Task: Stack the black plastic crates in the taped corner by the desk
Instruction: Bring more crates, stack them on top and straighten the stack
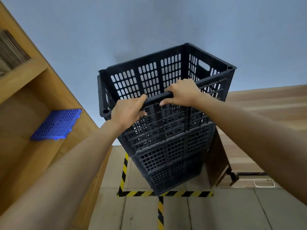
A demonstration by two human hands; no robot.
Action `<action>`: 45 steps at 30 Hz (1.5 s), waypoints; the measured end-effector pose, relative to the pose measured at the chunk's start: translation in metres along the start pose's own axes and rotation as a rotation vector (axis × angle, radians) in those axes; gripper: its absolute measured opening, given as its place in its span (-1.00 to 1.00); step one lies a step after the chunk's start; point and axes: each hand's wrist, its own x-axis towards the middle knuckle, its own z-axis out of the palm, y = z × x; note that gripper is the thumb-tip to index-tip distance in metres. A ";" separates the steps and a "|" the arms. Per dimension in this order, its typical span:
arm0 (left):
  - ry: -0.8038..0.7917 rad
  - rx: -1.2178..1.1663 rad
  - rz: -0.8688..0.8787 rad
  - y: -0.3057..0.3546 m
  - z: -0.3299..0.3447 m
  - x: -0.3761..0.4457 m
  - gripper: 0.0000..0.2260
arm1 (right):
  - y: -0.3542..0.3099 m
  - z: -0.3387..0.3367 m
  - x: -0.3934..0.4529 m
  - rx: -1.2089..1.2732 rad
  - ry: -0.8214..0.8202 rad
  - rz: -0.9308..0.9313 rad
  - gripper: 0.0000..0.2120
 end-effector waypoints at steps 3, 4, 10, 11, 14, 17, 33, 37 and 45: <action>-0.002 -0.025 0.001 0.000 0.000 0.000 -0.66 | -0.001 0.002 -0.003 -0.005 0.032 0.017 -0.20; -0.001 -0.021 0.004 -0.001 0.000 0.000 -0.65 | -0.002 0.001 -0.004 -0.005 0.028 0.015 -0.23; 0.035 0.009 0.023 -0.005 0.004 0.008 -0.61 | 0.004 0.007 0.003 -0.031 0.072 -0.001 -0.23; 0.040 0.011 0.025 -0.006 0.005 0.009 -0.60 | 0.004 0.009 0.005 -0.030 0.083 -0.001 -0.23; 0.045 0.021 0.035 -0.014 0.006 0.008 -0.58 | -0.001 0.011 0.009 -0.038 0.097 0.003 -0.23; 0.047 0.032 0.045 -0.021 0.009 0.008 -0.59 | -0.005 0.015 0.012 -0.028 0.111 0.002 -0.18; 0.122 -0.006 0.128 -0.073 0.036 0.032 -0.60 | -0.021 0.026 0.042 -0.044 0.119 0.099 -0.32; 0.137 -0.017 0.146 -0.090 0.048 0.052 -0.62 | -0.016 0.034 0.060 -0.042 0.117 0.137 -0.31; 0.118 -0.011 0.166 -0.111 0.061 0.088 -0.62 | -0.003 0.047 0.091 -0.044 0.121 0.162 -0.32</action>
